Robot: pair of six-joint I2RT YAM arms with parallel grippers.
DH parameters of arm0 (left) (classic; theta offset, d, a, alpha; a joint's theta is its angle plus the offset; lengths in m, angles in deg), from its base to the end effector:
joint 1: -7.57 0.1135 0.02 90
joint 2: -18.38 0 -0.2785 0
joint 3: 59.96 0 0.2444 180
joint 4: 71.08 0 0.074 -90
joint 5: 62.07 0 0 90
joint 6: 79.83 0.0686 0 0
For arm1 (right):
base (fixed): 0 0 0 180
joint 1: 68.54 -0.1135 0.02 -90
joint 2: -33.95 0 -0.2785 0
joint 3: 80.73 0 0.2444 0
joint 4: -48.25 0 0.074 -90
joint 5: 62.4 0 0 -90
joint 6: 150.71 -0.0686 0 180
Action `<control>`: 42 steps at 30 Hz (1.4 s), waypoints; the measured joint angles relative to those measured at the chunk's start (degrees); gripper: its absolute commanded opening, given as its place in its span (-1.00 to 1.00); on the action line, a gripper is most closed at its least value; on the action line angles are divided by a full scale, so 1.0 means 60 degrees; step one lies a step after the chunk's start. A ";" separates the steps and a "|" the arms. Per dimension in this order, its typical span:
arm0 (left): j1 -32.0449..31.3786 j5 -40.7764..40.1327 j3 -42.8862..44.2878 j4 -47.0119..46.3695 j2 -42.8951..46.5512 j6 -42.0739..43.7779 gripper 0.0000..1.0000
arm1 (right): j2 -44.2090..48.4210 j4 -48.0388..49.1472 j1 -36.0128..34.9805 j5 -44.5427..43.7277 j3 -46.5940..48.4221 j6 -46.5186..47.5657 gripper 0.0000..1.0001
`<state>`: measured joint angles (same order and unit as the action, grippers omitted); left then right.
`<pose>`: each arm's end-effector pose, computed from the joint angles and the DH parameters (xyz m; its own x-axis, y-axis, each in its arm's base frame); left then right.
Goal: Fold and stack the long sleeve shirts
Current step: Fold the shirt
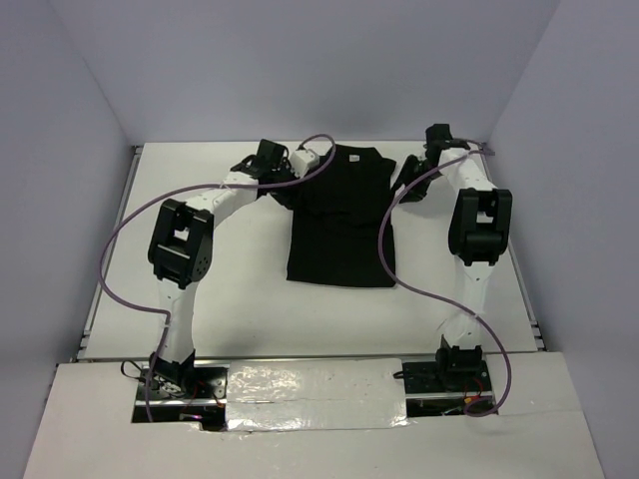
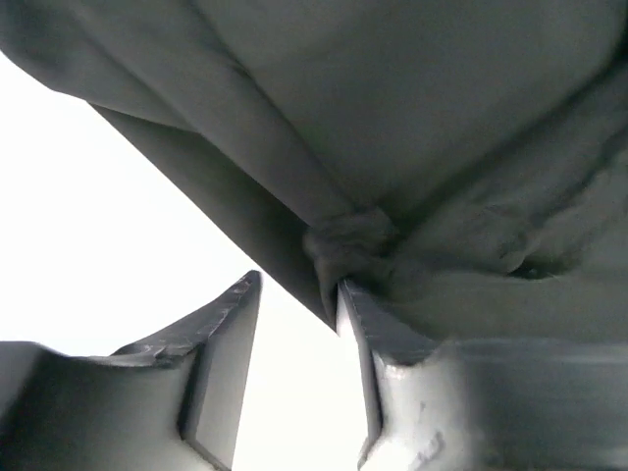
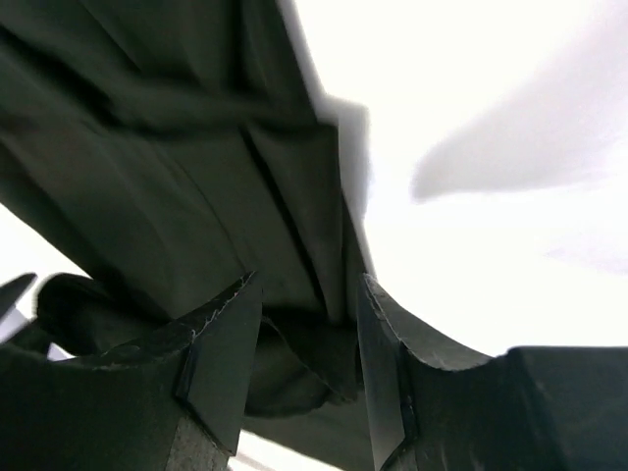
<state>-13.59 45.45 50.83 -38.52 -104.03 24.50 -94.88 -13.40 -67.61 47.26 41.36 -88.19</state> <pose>0.4669 -0.2029 0.2022 -0.4947 0.4446 -0.7468 0.6894 0.7239 -0.0258 0.4887 0.0151 0.1729 -0.8748 0.4488 -0.1824 0.3326 0.8302 0.4474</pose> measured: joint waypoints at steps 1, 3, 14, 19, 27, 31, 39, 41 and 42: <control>0.0047 -0.0022 0.0168 -0.0007 -0.0033 -0.0208 0.11 | 0.0000 0.0029 0.0102 -0.0084 0.0208 -0.0026 0.03; 0.0186 -0.0029 0.0484 -0.0029 -0.0102 -0.0743 0.11 | 0.0000 0.0055 0.0299 -0.0248 0.0670 -0.0029 0.03; 0.1468 0.0339 0.1679 0.0149 -0.0849 -0.2565 0.18 | 0.4149 0.2055 -0.1319 -0.1231 -0.4178 0.1523 -0.82; 0.1450 0.0364 0.0874 0.0189 -0.0780 -0.2681 0.16 | 0.6309 0.3337 -0.4335 -0.1490 -0.6317 0.1967 -1.00; 0.1501 0.0164 0.0506 0.0372 -0.0215 -0.2645 0.13 | 0.3781 0.3501 -0.4415 -0.2382 -0.5493 0.1956 -1.00; 0.1523 0.0204 0.0124 0.0404 0.0532 -0.2055 0.10 | 0.2069 0.2601 -0.4295 -0.2667 -0.3359 0.1887 -0.99; -0.0226 0.1067 -0.1654 0.2550 0.2929 0.4481 0.12 | 0.4040 0.2466 -0.3541 -0.2656 -0.4462 0.1122 0.41; -0.1322 0.1056 -0.2415 0.3297 0.3439 0.6237 0.14 | 0.5508 0.2299 -0.3067 -0.2452 -0.5960 0.0827 0.44; -0.1796 0.1060 -0.2758 0.3555 0.3570 0.6852 0.21 | 0.6131 0.2269 -0.2779 -0.2306 -0.6648 0.0692 0.45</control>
<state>-24.37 51.81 34.28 -17.19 -82.61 65.61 -58.10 0.21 -84.29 33.43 1.47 -84.04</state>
